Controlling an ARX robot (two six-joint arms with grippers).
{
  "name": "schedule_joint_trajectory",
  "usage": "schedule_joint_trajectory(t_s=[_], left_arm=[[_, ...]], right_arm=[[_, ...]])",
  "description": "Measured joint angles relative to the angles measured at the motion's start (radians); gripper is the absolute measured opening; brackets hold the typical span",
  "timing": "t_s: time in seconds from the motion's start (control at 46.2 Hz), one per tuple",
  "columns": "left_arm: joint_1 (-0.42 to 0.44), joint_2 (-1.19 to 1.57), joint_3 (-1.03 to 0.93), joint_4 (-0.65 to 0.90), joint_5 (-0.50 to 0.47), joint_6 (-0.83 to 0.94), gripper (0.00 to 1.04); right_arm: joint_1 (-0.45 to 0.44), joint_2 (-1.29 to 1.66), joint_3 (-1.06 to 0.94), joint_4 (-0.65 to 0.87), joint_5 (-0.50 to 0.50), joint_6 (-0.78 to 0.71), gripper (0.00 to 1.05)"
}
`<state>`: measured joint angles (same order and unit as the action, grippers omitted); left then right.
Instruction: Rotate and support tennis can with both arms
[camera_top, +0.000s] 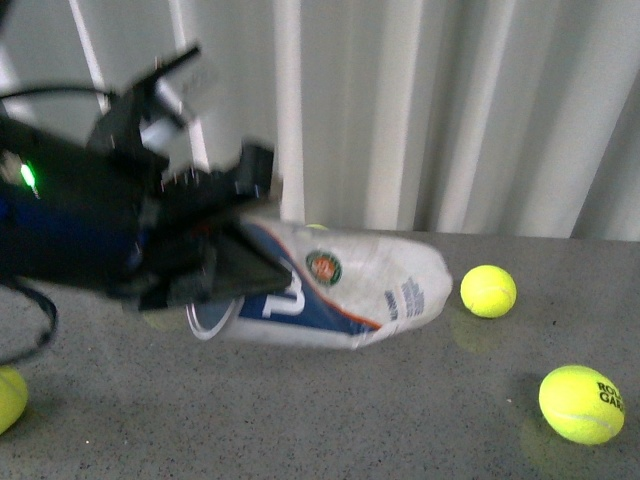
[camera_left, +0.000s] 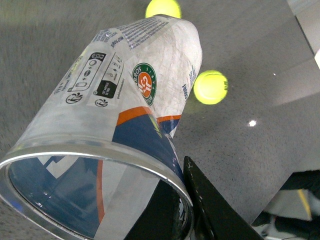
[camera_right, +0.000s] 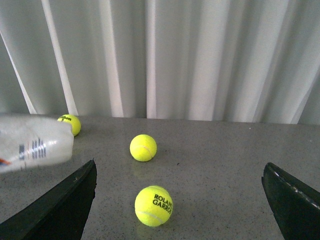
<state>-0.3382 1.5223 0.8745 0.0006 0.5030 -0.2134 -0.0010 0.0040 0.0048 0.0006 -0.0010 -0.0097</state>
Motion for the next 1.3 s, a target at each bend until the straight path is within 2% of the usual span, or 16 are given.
schedule_joint_trajectory(t_s=[0.108,0.195,0.238,0.39,0.498,0.672,0.823,1.3], left_arm=[[-0.015,-0.072,0.211,-0.349,-0.010,0.281,0.04],[-0.026,-0.047,0.364,-0.604,-0.132,0.583,0.04],[-0.032,-0.019,0.432,-0.705,-0.237,0.756,0.04],[-0.050,0.029,0.525,-0.785,-0.506,1.328,0.04],[-0.074,0.058,0.541,-0.752,-0.615,1.625,0.04],[-0.113,0.110,0.543,-0.851,-0.654,1.811,0.04],[-0.121,0.133,0.525,-0.866,-0.705,1.891,0.04],[-0.176,0.230,0.491,-0.758,-0.700,1.910,0.04]], right_arm=[[0.000,0.000,0.000,0.000,0.000,0.000,0.98],[0.000,0.000,0.000,0.000,0.000,0.000,0.98],[0.000,0.000,0.000,0.000,0.000,0.000,0.98],[0.000,0.000,0.000,0.000,0.000,0.000,0.98],[0.000,0.000,0.000,0.000,0.000,0.000,0.98],[0.000,0.000,0.000,0.000,0.000,0.000,0.98],[0.000,0.000,0.000,0.000,0.000,0.000,0.98],[0.000,0.000,0.000,0.000,0.000,0.000,0.98]])
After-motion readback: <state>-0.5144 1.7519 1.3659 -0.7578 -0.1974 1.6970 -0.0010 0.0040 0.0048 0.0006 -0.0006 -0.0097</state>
